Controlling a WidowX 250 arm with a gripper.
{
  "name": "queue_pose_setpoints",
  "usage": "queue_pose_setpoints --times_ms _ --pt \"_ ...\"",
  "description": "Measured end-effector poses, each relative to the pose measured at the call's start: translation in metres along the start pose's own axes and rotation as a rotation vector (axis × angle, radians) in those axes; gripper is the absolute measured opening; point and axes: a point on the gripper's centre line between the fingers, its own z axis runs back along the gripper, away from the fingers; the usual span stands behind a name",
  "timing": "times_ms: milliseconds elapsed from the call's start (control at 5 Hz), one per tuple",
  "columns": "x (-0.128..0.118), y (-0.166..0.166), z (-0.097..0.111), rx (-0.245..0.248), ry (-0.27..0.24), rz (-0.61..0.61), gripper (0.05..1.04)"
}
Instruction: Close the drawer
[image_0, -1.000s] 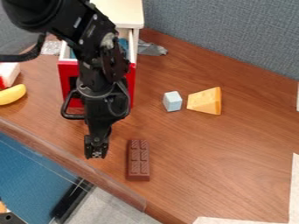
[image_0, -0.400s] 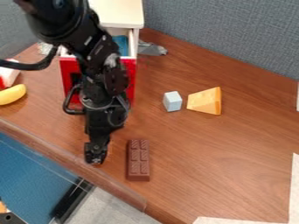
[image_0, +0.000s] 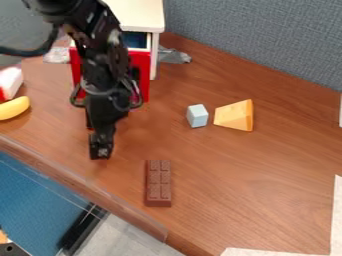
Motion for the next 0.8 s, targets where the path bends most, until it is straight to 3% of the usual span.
queue_pose_setpoints --times_ms 400,800 --pt "-0.006 0.038 -0.005 0.002 0.005 0.063 0.999" --pt "-0.006 0.05 -0.004 0.002 0.004 0.078 0.997"
